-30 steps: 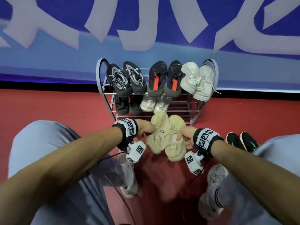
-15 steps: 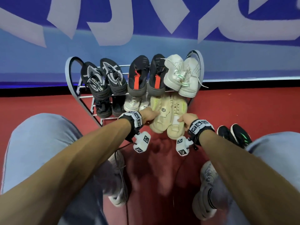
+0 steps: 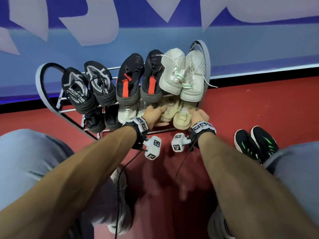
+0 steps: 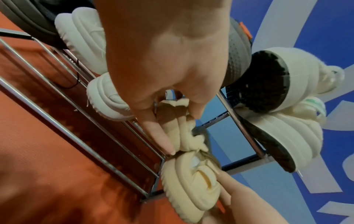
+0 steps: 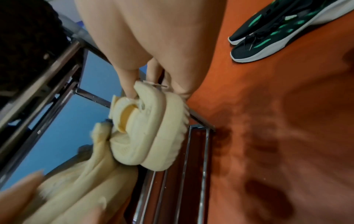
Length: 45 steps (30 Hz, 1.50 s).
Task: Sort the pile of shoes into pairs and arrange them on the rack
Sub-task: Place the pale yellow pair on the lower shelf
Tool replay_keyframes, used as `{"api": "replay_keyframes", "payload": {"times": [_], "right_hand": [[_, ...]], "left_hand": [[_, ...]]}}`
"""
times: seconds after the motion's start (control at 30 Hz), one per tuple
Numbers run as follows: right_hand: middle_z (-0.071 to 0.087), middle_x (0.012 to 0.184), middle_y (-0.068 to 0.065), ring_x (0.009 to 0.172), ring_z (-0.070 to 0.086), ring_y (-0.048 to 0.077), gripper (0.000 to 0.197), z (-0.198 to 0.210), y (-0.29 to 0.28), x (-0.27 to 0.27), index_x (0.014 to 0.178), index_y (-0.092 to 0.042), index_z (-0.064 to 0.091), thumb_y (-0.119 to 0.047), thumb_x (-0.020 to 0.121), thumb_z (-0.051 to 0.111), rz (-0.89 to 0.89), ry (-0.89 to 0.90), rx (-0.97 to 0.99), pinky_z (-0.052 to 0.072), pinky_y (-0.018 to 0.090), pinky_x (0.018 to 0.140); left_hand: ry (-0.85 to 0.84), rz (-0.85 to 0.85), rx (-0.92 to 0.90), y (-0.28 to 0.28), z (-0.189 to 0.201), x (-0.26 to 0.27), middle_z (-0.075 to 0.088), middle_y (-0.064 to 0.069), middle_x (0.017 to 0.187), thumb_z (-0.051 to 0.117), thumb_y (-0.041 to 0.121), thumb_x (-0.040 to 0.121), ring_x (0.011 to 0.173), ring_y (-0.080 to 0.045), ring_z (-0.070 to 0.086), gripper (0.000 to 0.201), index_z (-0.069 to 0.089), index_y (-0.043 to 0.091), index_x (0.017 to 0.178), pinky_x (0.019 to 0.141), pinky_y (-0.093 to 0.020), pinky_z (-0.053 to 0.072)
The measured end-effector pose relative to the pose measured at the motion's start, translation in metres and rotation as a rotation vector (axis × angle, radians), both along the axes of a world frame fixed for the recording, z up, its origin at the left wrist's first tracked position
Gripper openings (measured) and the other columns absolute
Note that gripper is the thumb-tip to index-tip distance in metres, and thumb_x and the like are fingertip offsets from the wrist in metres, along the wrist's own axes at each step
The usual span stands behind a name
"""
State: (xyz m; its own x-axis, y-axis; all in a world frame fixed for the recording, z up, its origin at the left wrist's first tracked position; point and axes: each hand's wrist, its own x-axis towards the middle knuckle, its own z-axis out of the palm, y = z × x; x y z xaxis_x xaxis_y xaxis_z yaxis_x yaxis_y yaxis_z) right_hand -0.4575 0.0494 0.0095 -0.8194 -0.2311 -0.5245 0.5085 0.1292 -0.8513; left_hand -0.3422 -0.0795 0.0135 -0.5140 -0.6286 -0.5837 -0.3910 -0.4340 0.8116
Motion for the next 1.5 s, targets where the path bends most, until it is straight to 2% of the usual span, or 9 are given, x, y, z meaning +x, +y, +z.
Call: {"api": "replay_keyframes", "payload": {"times": [0.23, 0.37, 0.53, 0.7, 0.83, 0.93, 1.07, 1.37, 1.5], "right_hand": [[0.062, 0.126, -0.003, 0.113, 0.060, 0.021, 0.048, -0.040, 0.001, 0.014, 0.129, -0.022, 0.060, -0.025, 0.082, 0.072, 0.183, -0.098, 0.063, 0.047, 0.034, 0.101], [0.069, 0.103, -0.006, 0.098, 0.068, 0.021, 0.048, -0.097, -0.016, -0.007, 0.100, -0.044, 0.064, -0.038, 0.054, 0.073, 0.021, -0.121, -0.020, 0.057, 0.046, 0.091], [0.067, 0.112, 0.012, 0.101, 0.069, 0.027, 0.054, -0.035, -0.026, -0.003, 0.124, -0.013, 0.057, -0.015, 0.074, 0.077, -0.113, -0.229, -0.246, 0.059, 0.048, 0.086], [0.052, 0.130, 0.007, 0.114, 0.058, 0.031, 0.066, -0.031, -0.015, 0.008, 0.143, -0.029, 0.042, -0.016, 0.086, 0.073, 0.039, -0.379, -0.240, 0.061, 0.045, 0.078], [0.058, 0.136, 0.011, 0.115, 0.063, 0.033, 0.059, -0.044, -0.011, 0.008, 0.146, -0.027, 0.045, -0.008, 0.093, 0.064, -0.002, -0.337, -0.261, 0.060, 0.034, 0.069], [0.061, 0.132, 0.008, 0.115, 0.063, 0.030, 0.052, -0.047, -0.010, 0.007, 0.142, -0.025, 0.051, -0.008, 0.094, 0.063, -0.025, -0.307, -0.270, 0.057, 0.031, 0.067], [0.062, 0.130, 0.006, 0.114, 0.062, 0.026, 0.047, -0.055, -0.009, 0.005, 0.138, -0.025, 0.055, -0.009, 0.094, 0.064, -0.026, -0.268, -0.241, 0.058, 0.033, 0.070], [0.059, 0.135, 0.002, 0.119, 0.061, 0.026, 0.053, -0.058, -0.010, 0.009, 0.144, -0.031, 0.048, -0.015, 0.096, 0.064, 0.029, -0.246, -0.211, 0.058, 0.039, 0.084], [0.058, 0.135, 0.005, 0.117, 0.061, 0.028, 0.054, -0.059, -0.008, 0.004, 0.142, -0.028, 0.051, -0.006, 0.094, 0.063, 0.009, -0.269, -0.238, 0.059, 0.038, 0.079]], "left_hand": [[-0.055, -0.025, 0.007, 0.007, -0.008, -0.007, 0.068, -0.026, 0.099, 0.054, 0.000, 0.100, 0.082, -0.033, 0.070, 0.008, 0.048, -0.001, 0.106, 0.072, -0.046, 0.062], [0.005, -0.003, 0.035, 0.003, -0.006, -0.012, 0.070, -0.026, 0.099, 0.042, -0.002, 0.101, 0.086, -0.034, 0.072, 0.015, 0.056, -0.004, 0.099, 0.076, -0.041, 0.063], [-0.010, 0.071, 0.009, -0.002, -0.005, -0.014, 0.071, -0.013, 0.088, 0.040, 0.004, 0.101, 0.073, -0.025, 0.071, 0.022, 0.056, 0.003, 0.115, 0.056, -0.035, 0.062], [-0.403, -0.224, -0.380, -0.009, -0.020, -0.012, 0.074, -0.019, 0.099, 0.054, 0.056, 0.087, 0.073, -0.037, 0.074, 0.061, 0.066, -0.001, 0.102, 0.069, -0.047, 0.063], [-0.341, -0.198, -0.366, 0.000, -0.019, -0.017, 0.068, -0.024, 0.112, 0.052, 0.024, 0.102, 0.068, -0.032, 0.072, 0.033, 0.058, -0.008, 0.111, 0.057, -0.037, 0.063], [-0.343, -0.226, -0.451, -0.010, -0.029, -0.019, 0.061, -0.023, 0.132, 0.056, 0.021, 0.101, 0.097, -0.031, 0.069, 0.043, 0.052, -0.005, 0.135, 0.078, -0.029, 0.060], [-0.400, -0.295, -0.548, -0.005, -0.021, -0.015, 0.064, -0.018, 0.131, 0.054, 0.040, 0.102, 0.121, -0.033, 0.061, 0.048, 0.063, 0.000, 0.126, 0.095, -0.034, 0.047], [-0.273, -0.307, -0.323, -0.019, -0.050, -0.018, 0.069, -0.012, 0.103, 0.065, 0.023, 0.097, 0.087, -0.023, 0.068, 0.032, 0.059, 0.002, 0.120, 0.065, -0.032, 0.060], [-0.219, -0.286, -0.402, -0.020, -0.050, -0.015, 0.069, -0.001, 0.114, 0.076, 0.019, 0.088, 0.101, -0.019, 0.067, 0.040, 0.065, 0.004, 0.124, 0.098, -0.033, 0.053]]}}
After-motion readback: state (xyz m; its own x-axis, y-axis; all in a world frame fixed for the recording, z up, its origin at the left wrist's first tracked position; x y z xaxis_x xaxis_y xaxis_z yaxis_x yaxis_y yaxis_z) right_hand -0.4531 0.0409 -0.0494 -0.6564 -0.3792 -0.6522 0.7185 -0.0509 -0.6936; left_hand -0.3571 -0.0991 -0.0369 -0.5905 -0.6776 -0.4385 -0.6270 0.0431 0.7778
